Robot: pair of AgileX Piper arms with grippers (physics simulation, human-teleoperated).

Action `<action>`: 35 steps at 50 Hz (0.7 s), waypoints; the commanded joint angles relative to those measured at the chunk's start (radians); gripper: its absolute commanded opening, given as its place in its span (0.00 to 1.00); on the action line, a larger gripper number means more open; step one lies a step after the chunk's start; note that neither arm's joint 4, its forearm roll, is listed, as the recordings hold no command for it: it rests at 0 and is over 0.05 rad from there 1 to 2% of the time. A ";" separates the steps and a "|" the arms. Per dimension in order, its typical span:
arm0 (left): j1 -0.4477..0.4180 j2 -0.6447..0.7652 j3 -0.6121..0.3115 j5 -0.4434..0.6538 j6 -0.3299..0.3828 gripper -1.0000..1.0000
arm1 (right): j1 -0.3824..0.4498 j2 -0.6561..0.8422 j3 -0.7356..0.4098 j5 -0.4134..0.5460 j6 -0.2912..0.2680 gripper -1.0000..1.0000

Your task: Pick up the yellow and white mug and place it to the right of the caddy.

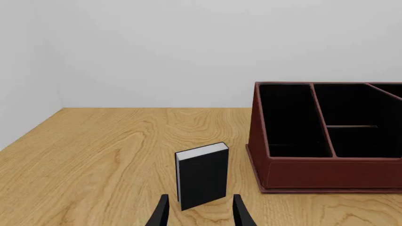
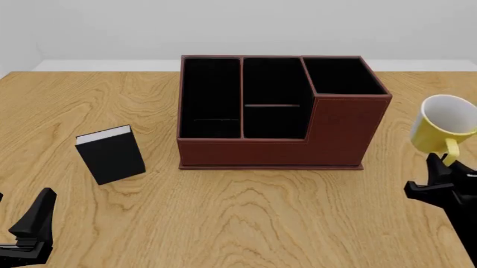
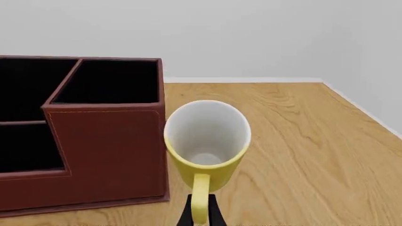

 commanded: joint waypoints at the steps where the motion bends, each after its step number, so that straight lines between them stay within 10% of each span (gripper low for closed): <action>1: 0.000 0.000 0.000 0.000 0.000 1.00 | -0.010 0.083 0.009 -0.088 0.019 0.00; 35: 0.000 0.000 0.000 0.000 0.000 1.00 | -0.033 0.464 -0.015 -0.384 0.054 0.00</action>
